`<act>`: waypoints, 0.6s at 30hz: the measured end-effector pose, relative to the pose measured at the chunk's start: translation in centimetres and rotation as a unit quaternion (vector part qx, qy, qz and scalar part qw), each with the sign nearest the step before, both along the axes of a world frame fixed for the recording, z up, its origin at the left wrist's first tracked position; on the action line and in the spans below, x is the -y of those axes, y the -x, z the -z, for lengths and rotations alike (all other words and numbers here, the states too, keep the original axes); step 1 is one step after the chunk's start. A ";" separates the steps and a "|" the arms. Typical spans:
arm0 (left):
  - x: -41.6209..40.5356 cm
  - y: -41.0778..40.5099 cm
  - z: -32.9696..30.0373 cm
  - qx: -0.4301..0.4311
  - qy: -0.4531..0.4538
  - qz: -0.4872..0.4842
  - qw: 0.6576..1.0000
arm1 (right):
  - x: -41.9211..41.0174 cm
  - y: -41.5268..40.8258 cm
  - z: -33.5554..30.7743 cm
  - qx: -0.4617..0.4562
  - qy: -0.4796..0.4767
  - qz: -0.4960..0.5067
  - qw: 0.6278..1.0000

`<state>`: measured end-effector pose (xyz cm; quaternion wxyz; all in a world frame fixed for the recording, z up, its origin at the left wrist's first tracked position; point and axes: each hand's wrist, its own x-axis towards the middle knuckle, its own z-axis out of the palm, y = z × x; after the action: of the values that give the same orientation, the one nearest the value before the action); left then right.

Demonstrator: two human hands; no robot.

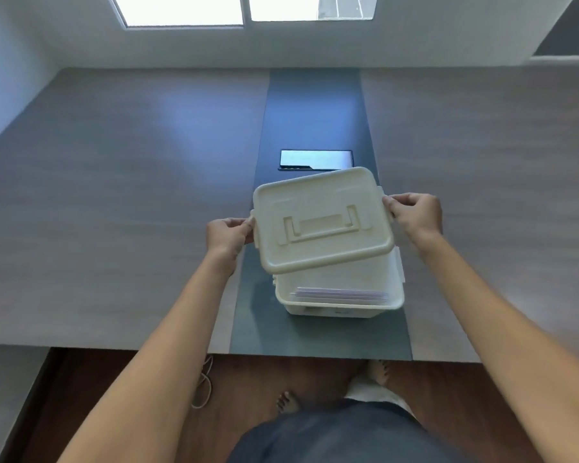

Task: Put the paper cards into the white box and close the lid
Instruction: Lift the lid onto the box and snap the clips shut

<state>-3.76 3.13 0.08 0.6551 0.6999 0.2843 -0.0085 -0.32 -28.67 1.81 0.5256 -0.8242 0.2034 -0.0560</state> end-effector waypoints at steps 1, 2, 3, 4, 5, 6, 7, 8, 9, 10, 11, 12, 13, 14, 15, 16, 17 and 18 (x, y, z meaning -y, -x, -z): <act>0.6 0.1 0.2 -0.002 -0.012 0.012 1.000 | 0.7 1.0 0.3 -0.002 0.002 0.008 1.000; 1.0 0.3 0.5 -0.005 -0.023 0.023 0.999 | 1.3 1.9 0.7 -0.007 0.006 0.013 1.000; 1.4 0.6 0.8 -0.007 -0.032 0.032 0.999 | 1.8 2.8 1.1 -0.012 0.010 0.017 1.000; 1.8 0.8 1.2 -0.008 -0.038 0.039 0.998 | 2.3 3.6 1.4 -0.017 0.015 0.023 0.999; 2.2 1.0 1.4 -0.008 -0.047 0.046 0.998 | 2.6 4.3 1.8 -0.020 0.017 0.028 0.999; 2.5 1.2 1.9 -0.010 -0.058 0.050 0.997 | 2.8 5.0 2.1 -0.021 0.016 0.033 0.999; 2.9 1.3 2.2 -0.014 -0.070 0.054 0.996 | 3.0 5.6 2.4 -0.021 0.015 0.037 0.999; 3.1 1.4 2.5 -0.017 -0.081 0.054 0.995 | 3.0 6.0 2.7 -0.021 0.017 0.038 0.999; 3.3 1.6 2.8 -0.020 -0.093 0.055 0.994 | 3.0 6.5 3.0 -0.024 0.020 0.039 0.999; 3.6 1.6 2.9 -0.021 -0.106 0.058 0.992 | 2.9 6.8 3.3 -0.026 0.023 0.042 0.999; 3.8 1.7 3.0 -0.023 -0.120 0.061 0.991 | 2.8 7.2 3.7 -0.029 0.024 0.043 0.998; 3.9 1.8 3.1 -0.024 -0.134 0.064 0.989 | 2.7 7.5 4.0 -0.034 0.026 0.042 0.998; 4.1 1.9 3.1 -0.026 -0.147 0.067 0.987 | 2.6 7.8 4.3 -0.039 0.028 0.040 0.998; 4.2 2.1 3.1 -0.031 -0.157 0.071 0.985 | 2.5 8.0 4.5 -0.043 0.032 0.038 0.998; 4.3 2.2 3.2 -0.034 -0.164 0.074 0.983 | 2.4 8.2 4.7 -0.047 0.035 0.039 0.998; 4.4 2.4 3.4 -0.038 -0.168 0.078 0.982 | 2.3 8.4 4.8 -0.047 0.038 0.042 0.997; 4.4 2.5 3.6 -0.039 -0.168 0.080 0.982 | 2.3 8.5 4.8 -0.045 0.039 0.045 0.997; 4.6 2.7 3.7 -0.039 -0.164 0.081 0.982 | 2.4 8.6 4.9 -0.044 0.040 0.047 0.997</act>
<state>-6.48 -1.45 -3.65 0.5167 0.8179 0.2497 -0.0420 -8.87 -31.07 -3.05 0.4798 -0.8356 0.2622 -0.0521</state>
